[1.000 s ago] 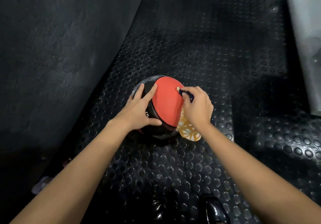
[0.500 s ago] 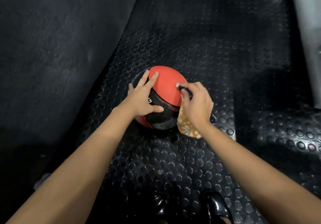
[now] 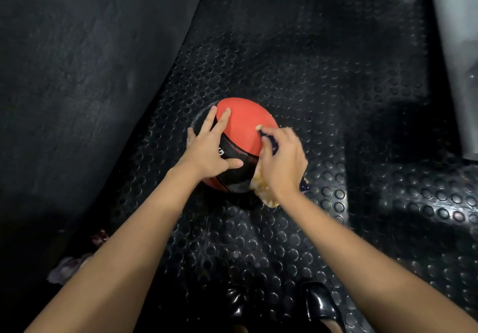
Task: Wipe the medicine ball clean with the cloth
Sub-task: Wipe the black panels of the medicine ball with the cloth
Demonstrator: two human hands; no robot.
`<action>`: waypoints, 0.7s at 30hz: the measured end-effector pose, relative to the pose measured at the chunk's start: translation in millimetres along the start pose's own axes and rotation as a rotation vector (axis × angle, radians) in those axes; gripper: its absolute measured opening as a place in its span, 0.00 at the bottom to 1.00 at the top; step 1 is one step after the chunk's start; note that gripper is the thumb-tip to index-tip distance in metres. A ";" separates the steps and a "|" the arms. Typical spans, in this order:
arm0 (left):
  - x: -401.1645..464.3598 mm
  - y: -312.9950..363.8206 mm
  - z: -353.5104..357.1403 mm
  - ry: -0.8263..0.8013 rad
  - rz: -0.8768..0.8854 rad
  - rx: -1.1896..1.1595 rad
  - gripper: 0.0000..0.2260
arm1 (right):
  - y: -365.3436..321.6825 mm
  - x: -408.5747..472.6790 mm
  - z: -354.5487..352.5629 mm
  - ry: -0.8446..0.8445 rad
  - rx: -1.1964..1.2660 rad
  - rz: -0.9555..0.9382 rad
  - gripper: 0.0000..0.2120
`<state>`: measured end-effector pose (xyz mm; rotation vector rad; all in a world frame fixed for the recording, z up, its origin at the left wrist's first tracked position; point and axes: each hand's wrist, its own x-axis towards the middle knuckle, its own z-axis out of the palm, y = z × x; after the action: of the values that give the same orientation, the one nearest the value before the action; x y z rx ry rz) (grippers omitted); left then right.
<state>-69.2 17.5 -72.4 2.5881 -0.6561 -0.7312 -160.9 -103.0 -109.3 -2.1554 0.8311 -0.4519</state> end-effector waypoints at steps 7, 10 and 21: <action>-7.6 -3.7 3.3 0.036 0.034 -0.032 0.50 | 11.8 2.8 2.0 0.031 0.032 0.152 0.07; -6.5 -2.2 0.5 0.029 0.019 -0.041 0.50 | 3.5 -16.4 3.0 -0.002 0.009 0.000 0.07; -8.3 -1.9 -1.9 0.035 0.011 -0.066 0.50 | 10.5 -33.9 3.3 -0.018 0.031 -0.031 0.07</action>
<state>-73.8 23.9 -68.5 2.5289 -0.6249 -0.6914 -188.0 -83.0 -121.2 -2.1435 0.7769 -0.4579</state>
